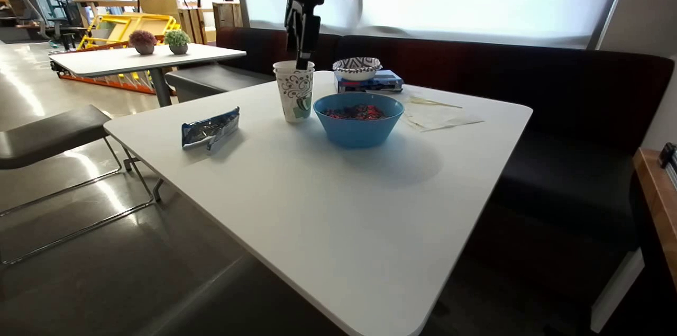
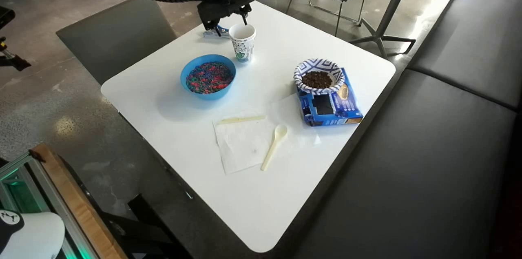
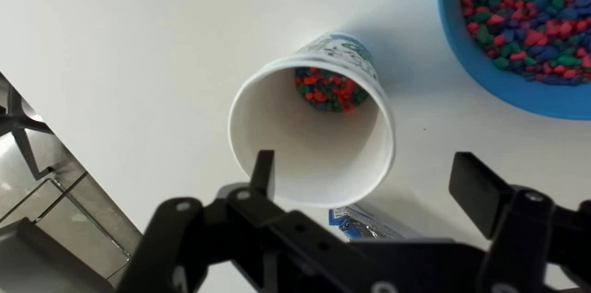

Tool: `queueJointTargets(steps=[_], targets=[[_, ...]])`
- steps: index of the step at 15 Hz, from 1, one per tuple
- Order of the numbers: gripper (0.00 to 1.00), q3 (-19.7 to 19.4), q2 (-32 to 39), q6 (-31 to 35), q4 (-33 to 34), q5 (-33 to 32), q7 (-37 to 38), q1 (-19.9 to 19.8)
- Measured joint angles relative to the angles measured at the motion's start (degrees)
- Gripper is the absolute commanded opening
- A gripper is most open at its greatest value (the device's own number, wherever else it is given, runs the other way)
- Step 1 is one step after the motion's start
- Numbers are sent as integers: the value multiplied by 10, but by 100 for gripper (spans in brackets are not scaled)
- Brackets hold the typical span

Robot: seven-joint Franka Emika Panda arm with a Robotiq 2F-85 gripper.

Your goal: Pour the cereal out of the coffee cup and into the blue bowl.

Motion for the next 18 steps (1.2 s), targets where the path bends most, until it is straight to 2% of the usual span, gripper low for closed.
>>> queueJointTargets(steps=[3, 7, 10, 14, 18], targets=[[61, 3, 15, -2, 13, -5, 0, 0], [23, 3, 31, -2, 23, -8, 0, -1], [2, 3, 37, -5, 25, -8, 0, 0], [1, 3, 37, -36, 30, -8, 11, 0], [1, 0, 18, -81, 34, -7, 84, 3]])
